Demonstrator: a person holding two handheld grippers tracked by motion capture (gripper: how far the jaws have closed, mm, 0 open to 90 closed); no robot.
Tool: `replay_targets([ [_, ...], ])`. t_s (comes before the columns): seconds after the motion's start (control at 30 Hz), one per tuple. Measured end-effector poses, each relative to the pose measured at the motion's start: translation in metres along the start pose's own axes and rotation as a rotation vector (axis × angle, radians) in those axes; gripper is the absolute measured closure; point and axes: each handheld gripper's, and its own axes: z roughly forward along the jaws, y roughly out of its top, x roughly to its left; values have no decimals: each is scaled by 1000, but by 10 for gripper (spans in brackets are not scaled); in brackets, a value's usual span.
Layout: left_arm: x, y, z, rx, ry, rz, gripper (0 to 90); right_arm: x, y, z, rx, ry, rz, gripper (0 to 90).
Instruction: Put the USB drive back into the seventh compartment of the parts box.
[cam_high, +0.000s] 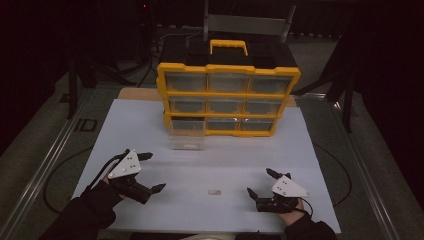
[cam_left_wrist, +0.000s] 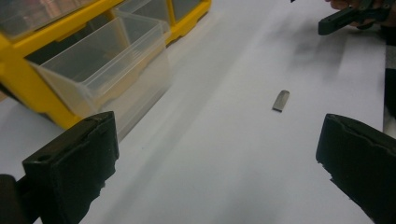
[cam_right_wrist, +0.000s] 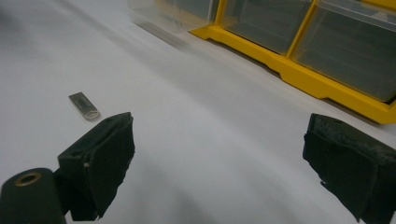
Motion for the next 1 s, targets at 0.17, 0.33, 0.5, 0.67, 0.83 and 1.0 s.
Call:
replay_targets([
  [0.17,0,8,3,9,-7,19,3,0,0,0,-1,2,0,87],
  [0.33,-1,17,8,32,-15,39,4,0,0,0,-1,3,2,88],
  [0.5,-2,25,16,55,-34,66,4,0,0,0,-2,3,-4,88],
  [0.67,-4,34,25,73,-53,92,4,0,0,0,-3,3,0,88],
  [0.83,-6,42,34,89,-65,112,3,1,0,0,-4,3,5,88],
  [1.0,-7,48,42,94,-71,125,4,1,0,0,-4,3,1,88],
])
